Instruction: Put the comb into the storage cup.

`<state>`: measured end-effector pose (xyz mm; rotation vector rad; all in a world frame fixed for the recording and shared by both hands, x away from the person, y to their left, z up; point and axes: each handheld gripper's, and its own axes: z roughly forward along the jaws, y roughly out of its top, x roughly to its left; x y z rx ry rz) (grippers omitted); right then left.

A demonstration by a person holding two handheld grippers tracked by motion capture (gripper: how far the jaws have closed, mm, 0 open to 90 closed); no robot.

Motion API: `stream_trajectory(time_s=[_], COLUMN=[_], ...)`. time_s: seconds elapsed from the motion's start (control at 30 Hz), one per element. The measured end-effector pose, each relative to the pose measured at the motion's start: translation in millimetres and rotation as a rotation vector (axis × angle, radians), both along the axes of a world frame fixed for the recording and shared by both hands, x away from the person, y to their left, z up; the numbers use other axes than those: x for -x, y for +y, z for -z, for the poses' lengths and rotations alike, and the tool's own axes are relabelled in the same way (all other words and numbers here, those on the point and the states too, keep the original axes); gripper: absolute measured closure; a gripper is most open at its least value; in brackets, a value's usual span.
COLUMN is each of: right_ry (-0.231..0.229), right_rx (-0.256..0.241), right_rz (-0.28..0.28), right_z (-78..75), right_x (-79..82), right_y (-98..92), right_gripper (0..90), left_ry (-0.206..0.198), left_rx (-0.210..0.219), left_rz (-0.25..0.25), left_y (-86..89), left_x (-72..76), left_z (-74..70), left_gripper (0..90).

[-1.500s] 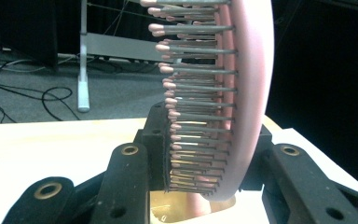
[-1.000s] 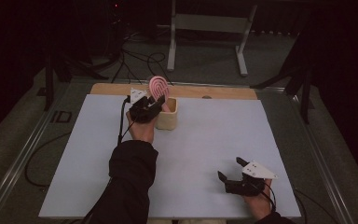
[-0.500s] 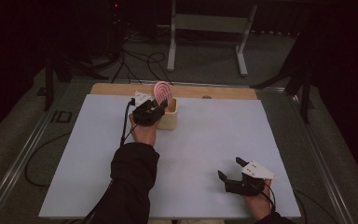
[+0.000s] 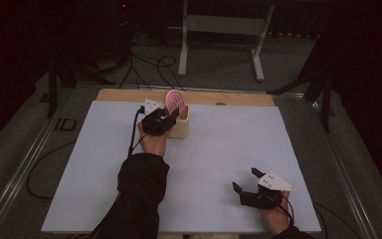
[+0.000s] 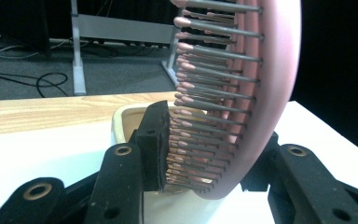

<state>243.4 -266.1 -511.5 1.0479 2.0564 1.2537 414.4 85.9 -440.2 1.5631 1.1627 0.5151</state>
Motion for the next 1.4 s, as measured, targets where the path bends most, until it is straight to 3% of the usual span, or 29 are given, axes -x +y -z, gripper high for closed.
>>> stream_trajectory(time_s=[0.23, 0.47, 0.77, 1.17, 1.4], right_ry=[0.000, -0.001, 0.001, 0.003, 0.003], right_rx=[0.002, 0.004, 0.002, 0.003, 0.007], right_rz=[0.002, 0.001, 0.002, 0.002, 0.000], right_z=[-0.2, -0.2, 0.1, 0.3, 0.4], right_x=[0.2, 0.1, 0.2, 0.2, 0.3], right_y=[0.0, -0.2, 0.6, 0.9, 1.0], right_gripper=[13.0, 13.1, 13.1, 13.1, 13.2], left_ry=[0.032, 0.043, 0.052, 0.075, 0.070], left_rx=[-0.010, -0.059, -0.086, -0.139, -0.156], left_rz=[0.002, -0.060, -0.104, -0.076, -0.063], left_y=[4.2, 7.9, 14.4, 16.9, 17.3], left_x=[-0.5, 2.2, 3.5, 4.6, 8.9], left_z=[6.6, 13.8, 17.0, 23.1, 24.1], left_gripper=[52.8, 34.9, 16.9, 1.4, 0.5])
